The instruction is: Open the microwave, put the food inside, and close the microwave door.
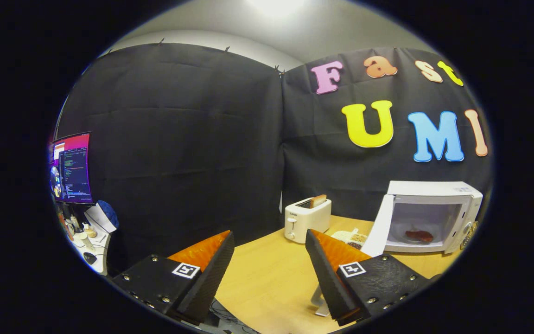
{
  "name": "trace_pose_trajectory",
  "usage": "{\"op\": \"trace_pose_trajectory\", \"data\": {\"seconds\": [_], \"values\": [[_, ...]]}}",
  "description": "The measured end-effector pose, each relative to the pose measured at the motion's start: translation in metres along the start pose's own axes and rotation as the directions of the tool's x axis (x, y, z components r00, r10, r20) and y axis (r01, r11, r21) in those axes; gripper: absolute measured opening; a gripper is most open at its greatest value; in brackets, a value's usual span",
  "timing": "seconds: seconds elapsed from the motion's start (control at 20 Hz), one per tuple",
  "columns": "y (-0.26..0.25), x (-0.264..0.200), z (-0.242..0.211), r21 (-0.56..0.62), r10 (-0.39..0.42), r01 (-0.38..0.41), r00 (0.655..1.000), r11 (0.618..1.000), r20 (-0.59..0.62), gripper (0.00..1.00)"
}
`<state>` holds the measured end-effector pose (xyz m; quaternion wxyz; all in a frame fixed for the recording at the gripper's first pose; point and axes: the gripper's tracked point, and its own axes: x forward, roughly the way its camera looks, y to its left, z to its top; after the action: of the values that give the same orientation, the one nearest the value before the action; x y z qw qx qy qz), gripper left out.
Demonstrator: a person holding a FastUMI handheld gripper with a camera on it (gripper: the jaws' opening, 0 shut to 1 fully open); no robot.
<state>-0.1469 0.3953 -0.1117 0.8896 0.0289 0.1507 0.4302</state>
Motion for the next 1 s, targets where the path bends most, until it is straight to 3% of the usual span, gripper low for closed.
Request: {"op": "trace_pose_trajectory", "data": {"seconds": [0.1,0.3,0.35,0.4,0.45,0.55,0.7,1.0], "values": [[-0.003,0.007,-0.014,0.008,-0.004,0.004,0.999,1.0,-0.04,0.9],[-0.03,0.011,-0.039,0.055,-0.071,0.077,0.992,0.996,-0.104,0.64],[-0.043,0.014,-0.04,0.057,-0.105,0.112,0.988,0.992,-0.113,0.48],[-0.057,0.009,-0.041,0.059,-0.146,0.153,0.982,0.986,-0.117,0.39],[-0.07,0.009,-0.042,0.068,-0.176,0.185,0.977,0.98,-0.12,0.22],[-0.07,0.012,-0.047,0.089,-0.156,0.169,0.979,0.982,-0.129,0.02],[-0.08,-0.003,-0.047,0.011,-0.172,0.175,0.976,0.985,-0.131,0.01],[-0.119,-0.034,-0.047,-0.004,-0.217,0.219,0.964,0.976,-0.151,0.01]]}}
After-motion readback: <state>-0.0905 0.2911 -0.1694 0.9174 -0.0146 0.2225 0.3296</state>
